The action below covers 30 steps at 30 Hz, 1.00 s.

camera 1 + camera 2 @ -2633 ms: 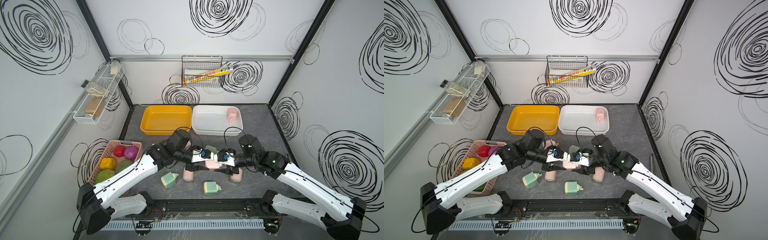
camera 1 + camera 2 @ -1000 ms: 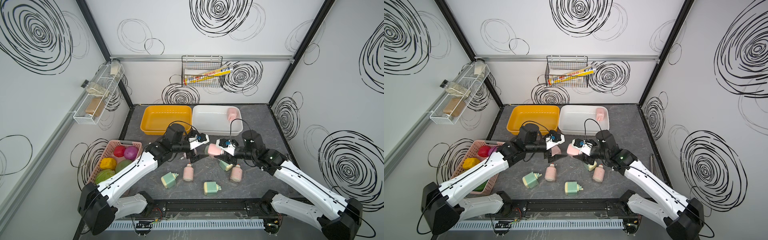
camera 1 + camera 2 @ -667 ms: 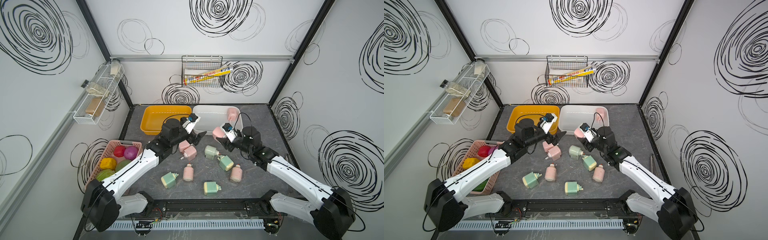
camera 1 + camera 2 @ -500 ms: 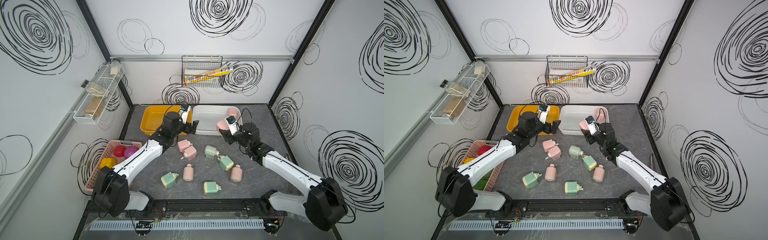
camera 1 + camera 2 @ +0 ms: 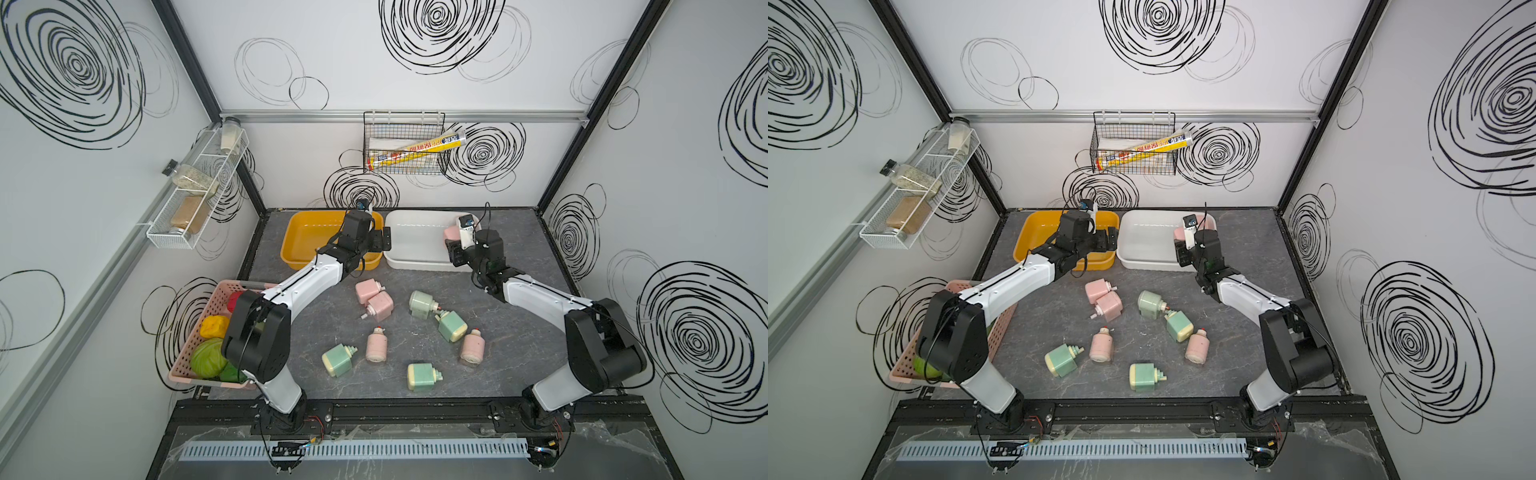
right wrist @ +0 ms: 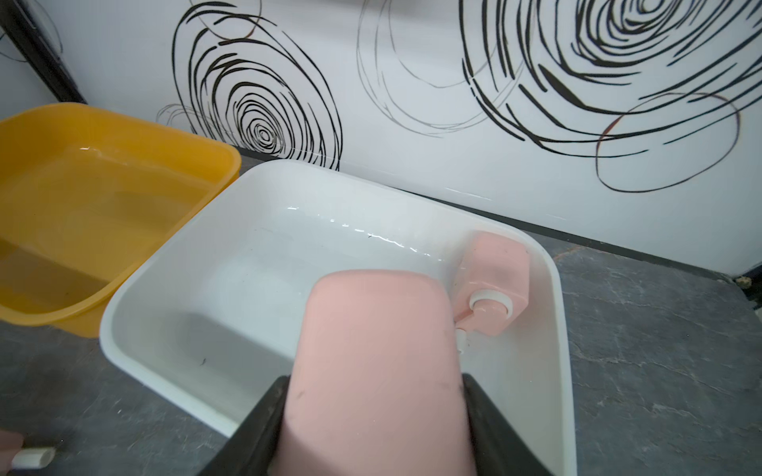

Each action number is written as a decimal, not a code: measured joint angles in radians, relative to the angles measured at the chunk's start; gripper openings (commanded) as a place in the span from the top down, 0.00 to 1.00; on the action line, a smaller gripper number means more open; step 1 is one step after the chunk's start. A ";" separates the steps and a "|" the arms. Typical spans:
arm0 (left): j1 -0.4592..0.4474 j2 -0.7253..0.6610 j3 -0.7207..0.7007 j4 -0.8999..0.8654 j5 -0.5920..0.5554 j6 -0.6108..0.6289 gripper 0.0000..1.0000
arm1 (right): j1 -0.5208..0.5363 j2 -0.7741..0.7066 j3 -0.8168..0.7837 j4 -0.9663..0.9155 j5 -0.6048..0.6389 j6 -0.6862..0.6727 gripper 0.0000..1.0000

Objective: Place the pencil sharpeners by color into the storage box
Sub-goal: Place the pencil sharpener in the storage box.

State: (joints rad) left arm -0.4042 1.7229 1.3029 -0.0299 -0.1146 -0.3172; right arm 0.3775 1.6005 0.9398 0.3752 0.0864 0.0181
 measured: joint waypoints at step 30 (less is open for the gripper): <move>0.008 0.411 0.322 -0.152 -0.017 -0.023 0.01 | -0.022 0.565 0.582 -0.164 0.148 0.089 0.96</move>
State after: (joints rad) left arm -0.3962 2.1338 1.6249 -0.1822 -0.1318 -0.3405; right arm 0.3557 2.1658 1.5215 0.2111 0.2340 0.1070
